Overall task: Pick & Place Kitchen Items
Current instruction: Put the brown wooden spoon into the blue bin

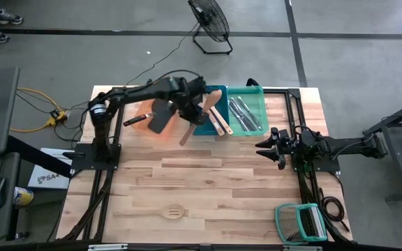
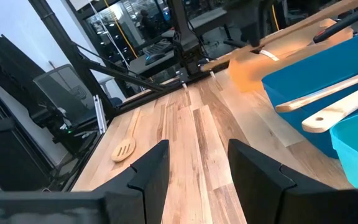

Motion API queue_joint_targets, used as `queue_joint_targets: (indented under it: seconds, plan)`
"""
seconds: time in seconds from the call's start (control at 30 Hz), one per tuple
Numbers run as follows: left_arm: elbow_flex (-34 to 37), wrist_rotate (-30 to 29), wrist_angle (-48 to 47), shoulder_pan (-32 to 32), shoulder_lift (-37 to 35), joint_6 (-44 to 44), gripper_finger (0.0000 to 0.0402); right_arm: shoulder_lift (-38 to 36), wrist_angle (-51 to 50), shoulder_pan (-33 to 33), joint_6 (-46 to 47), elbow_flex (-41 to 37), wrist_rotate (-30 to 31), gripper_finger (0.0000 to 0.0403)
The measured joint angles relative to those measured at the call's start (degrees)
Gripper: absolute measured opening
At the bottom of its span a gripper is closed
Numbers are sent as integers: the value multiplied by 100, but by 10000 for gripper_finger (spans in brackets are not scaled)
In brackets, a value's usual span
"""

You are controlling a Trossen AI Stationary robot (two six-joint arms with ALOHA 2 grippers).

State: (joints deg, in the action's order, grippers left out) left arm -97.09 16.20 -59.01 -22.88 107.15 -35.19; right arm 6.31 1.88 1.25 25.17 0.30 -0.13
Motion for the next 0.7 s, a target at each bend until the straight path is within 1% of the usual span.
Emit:
queue_joint_targets:
  seconds: [0.17,0.27,0.33,0.4,0.7]
  plan:
    - [-1041,117,-1011,-213,564,104,80,2,-5,-2,2,1,3,156]
    - [-1493,167,-1568,-316,935,183,80,2,-7,0,2,1,3,156]
    - [-1746,228,-1705,-361,1135,206,80,0,3,-2,0,1,4,156]
    - [-1931,324,-1928,-381,1328,216,80,0,-3,0,2,1,1,156]
    - [-2399,659,-2087,-496,1911,197,80,0,-1,-1,2,0,1,156]
